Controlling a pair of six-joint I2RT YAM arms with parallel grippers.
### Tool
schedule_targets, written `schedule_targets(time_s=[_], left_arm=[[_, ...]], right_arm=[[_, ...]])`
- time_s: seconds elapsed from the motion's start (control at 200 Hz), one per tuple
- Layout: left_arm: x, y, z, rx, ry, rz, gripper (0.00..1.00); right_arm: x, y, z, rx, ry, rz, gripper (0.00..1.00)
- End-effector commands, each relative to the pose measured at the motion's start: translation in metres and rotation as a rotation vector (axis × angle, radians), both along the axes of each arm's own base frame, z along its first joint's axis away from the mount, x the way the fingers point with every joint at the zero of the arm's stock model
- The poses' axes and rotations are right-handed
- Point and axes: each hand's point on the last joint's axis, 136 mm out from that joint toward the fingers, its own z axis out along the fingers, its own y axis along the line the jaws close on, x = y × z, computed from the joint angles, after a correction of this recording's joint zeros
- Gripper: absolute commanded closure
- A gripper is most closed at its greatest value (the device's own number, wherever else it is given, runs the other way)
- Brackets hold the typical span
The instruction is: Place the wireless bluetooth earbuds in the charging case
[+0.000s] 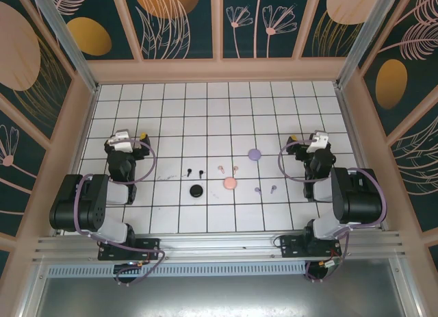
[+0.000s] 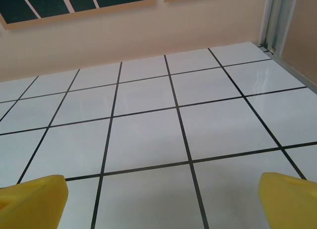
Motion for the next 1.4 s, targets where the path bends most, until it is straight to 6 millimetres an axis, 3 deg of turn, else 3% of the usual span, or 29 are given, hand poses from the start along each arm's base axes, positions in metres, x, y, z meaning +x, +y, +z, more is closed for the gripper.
schedule_targets(time_s=[0.0, 1.026, 1.136, 1.221, 1.316, 1.391], left_arm=[[0.001, 0.001, 0.005, -0.016, -0.02, 0.0, 0.01], [0.0, 0.001, 0.005, -0.016, -0.02, 0.0, 0.01], [0.004, 0.004, 0.011, -0.019, -0.006, 0.022, 0.01], [0.009, 0.007, 0.019, -0.023, 0.016, 0.041, 0.01], [0.013, 0.008, 0.032, -0.026, 0.032, 0.047, 0.01], [0.016, 0.007, 0.047, -0.057, 0.032, 0.046, 0.01]], right_arm=[[0.006, 0.002, 0.011, -0.01, -0.036, 0.021, 0.01], [0.005, 0.001, 0.01, -0.001, -0.035, 0.026, 0.01], [0.005, -0.012, 0.022, 0.005, -0.032, -0.063, 0.01], [0.004, -0.015, 0.043, 0.012, -0.027, -0.1, 0.01], [0.006, -0.022, 0.069, 0.136, -0.008, -0.159, 0.01], [0.004, -0.041, 0.08, 0.301, 0.04, -0.316, 0.01]])
